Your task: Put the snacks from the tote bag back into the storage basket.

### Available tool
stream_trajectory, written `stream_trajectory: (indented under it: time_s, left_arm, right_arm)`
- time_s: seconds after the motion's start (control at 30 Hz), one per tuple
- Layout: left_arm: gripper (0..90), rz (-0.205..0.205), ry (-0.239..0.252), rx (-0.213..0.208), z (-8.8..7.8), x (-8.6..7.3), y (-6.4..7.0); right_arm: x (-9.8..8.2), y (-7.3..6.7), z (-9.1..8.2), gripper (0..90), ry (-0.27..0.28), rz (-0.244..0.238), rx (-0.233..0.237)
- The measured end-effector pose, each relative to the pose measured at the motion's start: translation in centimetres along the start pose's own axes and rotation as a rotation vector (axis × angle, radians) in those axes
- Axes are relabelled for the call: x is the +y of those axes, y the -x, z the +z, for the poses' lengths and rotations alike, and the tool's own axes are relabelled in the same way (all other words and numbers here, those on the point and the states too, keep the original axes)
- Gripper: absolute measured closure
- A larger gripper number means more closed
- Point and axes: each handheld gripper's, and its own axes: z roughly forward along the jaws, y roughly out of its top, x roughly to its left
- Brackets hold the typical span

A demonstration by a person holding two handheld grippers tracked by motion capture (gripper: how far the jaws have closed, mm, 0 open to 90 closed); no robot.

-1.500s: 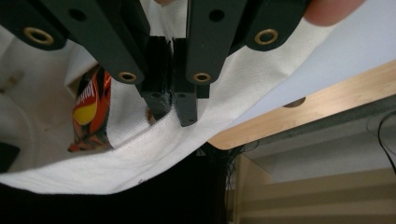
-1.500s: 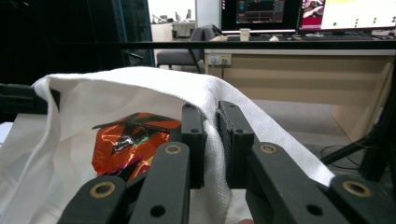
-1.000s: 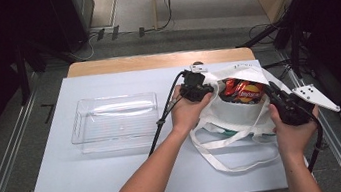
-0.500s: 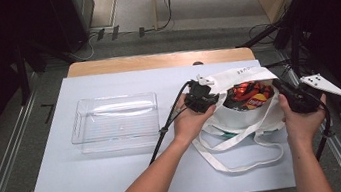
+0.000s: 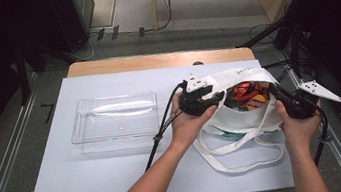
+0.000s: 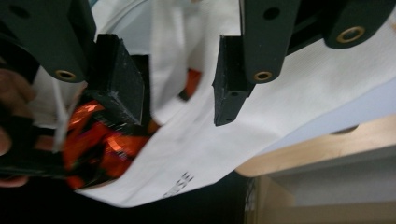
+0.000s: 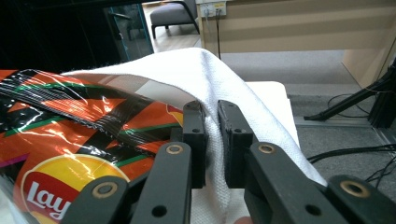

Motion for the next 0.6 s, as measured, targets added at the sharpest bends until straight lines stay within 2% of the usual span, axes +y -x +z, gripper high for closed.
stream_trajectory:
  time_s: [0.03, 0.1, 0.13, 0.17, 0.27, 0.3, 0.33, 0.37, 0.4, 0.5, 0.53, 0.6]
  left_arm:
    - [51.4, 0.016, 0.022, -0.045, -0.2, 0.3, 0.9]
    - [48.7, 0.031, 0.031, -0.097, -0.1, 0.6, 1.6]
    - [46.9, 0.047, 0.029, -0.109, 0.1, 0.8, 2.0]
    - [45.4, 0.060, 0.020, -0.104, 0.3, 0.9, 2.4]
    - [40.6, 0.051, 0.000, -0.097, 1.0, 1.2, 2.9]
    - [40.9, 0.036, -0.042, -0.088, 2.1, 1.5, 3.1]
    - [41.3, 0.034, -0.062, -0.080, 2.6, 1.5, 3.3]
    - [45.1, 0.045, -0.075, -0.063, 3.0, 1.5, 3.4]
    - [55.8, 0.062, -0.078, -0.027, 3.1, 1.5, 3.6]
    - [84.6, 0.062, -0.098, -0.020, 3.1, 1.5, 3.6]
    - [90.0, 0.075, -0.110, -0.024, 2.6, 1.5, 3.3]
    - [90.0, 0.043, -0.106, -0.066, 2.0, 1.2, 2.6]
  right_arm:
    - [0.0, -0.1, 0.0, 84.1, 0.002, 0.010, 0.006]
    - [0.1, -0.3, 0.0, 84.1, 0.004, 0.017, 0.010]
    - [0.1, -0.4, 0.0, 84.1, 0.002, 0.015, 0.012]
    - [0.1, -0.4, 0.0, 84.1, 0.004, 0.014, 0.013]
    - [0.1, -0.6, 0.0, 84.1, 0.002, 0.011, 0.017]
    - [0.1, -0.8, 0.0, 84.2, 0.006, 0.004, 0.026]
    - [0.1, -0.9, 0.0, 84.3, 0.005, 0.002, 0.033]
    - [0.1, -1.0, 0.0, 84.3, 0.004, -0.001, 0.038]
    - [0.1, -1.1, 0.0, 84.3, 0.004, -0.006, 0.040]
    - [0.3, -1.0, -0.4, 84.3, 0.020, -0.007, 0.055]
    - [0.5, -1.0, -0.6, 84.3, 0.027, -0.006, 0.045]
    - [0.8, -0.9, -0.9, 84.4, 0.040, 0.002, 0.031]
